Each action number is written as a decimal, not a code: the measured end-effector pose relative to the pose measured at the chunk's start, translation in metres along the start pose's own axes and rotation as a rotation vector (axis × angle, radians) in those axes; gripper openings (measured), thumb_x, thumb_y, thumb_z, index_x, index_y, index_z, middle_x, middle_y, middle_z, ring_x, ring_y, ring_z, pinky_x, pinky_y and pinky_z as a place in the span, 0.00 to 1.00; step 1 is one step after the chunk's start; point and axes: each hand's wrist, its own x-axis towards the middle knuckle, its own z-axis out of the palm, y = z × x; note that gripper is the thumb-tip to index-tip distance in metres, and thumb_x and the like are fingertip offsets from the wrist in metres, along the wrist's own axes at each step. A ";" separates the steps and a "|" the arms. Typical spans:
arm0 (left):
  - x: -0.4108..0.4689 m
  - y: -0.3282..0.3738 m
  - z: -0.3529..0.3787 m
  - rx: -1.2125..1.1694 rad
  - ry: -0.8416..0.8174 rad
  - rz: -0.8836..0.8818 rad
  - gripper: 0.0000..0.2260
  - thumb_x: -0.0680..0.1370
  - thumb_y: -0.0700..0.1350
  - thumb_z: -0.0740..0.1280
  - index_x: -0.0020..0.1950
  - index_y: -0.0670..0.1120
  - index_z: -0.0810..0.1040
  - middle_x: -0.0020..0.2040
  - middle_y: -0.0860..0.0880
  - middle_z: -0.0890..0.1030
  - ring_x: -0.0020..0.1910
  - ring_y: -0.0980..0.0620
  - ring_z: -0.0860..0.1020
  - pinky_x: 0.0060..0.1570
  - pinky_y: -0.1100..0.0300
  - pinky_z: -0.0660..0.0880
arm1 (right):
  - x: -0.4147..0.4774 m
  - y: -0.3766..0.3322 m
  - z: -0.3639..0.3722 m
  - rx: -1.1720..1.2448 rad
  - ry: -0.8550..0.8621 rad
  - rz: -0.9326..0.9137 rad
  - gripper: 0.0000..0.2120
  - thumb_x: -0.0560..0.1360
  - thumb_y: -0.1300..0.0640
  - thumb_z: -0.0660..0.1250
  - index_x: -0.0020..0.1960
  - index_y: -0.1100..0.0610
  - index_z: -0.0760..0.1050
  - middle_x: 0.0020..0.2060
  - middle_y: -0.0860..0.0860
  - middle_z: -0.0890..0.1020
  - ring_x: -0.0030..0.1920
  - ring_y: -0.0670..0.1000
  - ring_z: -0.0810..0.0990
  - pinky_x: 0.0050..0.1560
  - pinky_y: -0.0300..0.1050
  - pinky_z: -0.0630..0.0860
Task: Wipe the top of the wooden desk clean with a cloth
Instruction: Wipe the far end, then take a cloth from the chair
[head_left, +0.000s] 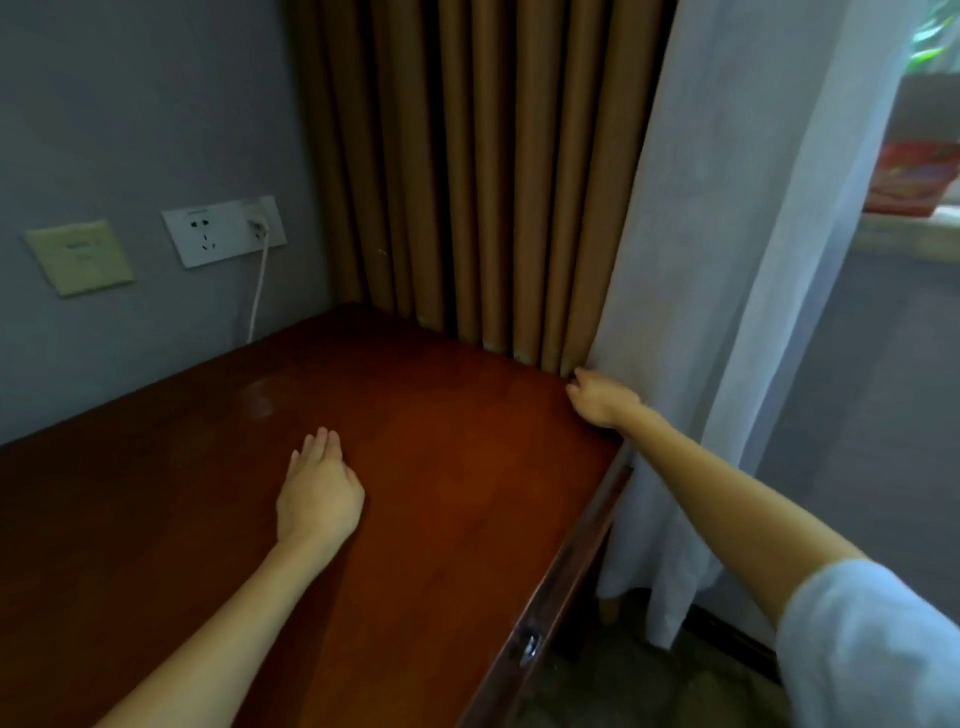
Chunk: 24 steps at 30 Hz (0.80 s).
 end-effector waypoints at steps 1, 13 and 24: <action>-0.001 0.000 0.000 0.001 0.003 0.000 0.23 0.83 0.42 0.49 0.78 0.39 0.53 0.78 0.44 0.52 0.78 0.50 0.50 0.76 0.56 0.47 | -0.002 -0.013 0.006 -0.024 0.036 -0.015 0.24 0.81 0.52 0.51 0.72 0.64 0.61 0.71 0.62 0.66 0.70 0.59 0.66 0.69 0.50 0.64; -0.006 0.000 -0.005 -0.024 -0.010 0.026 0.22 0.83 0.42 0.49 0.78 0.39 0.53 0.78 0.44 0.53 0.78 0.50 0.51 0.76 0.56 0.48 | -0.167 -0.048 0.042 -0.008 0.143 -0.449 0.31 0.81 0.47 0.51 0.77 0.55 0.40 0.76 0.49 0.42 0.77 0.47 0.41 0.74 0.40 0.38; -0.003 0.002 0.000 -0.004 0.007 0.011 0.23 0.83 0.43 0.48 0.78 0.41 0.50 0.79 0.45 0.50 0.78 0.51 0.49 0.76 0.57 0.45 | 0.003 -0.013 0.014 0.005 0.057 -0.013 0.21 0.80 0.51 0.52 0.65 0.66 0.67 0.63 0.63 0.73 0.63 0.61 0.71 0.62 0.51 0.67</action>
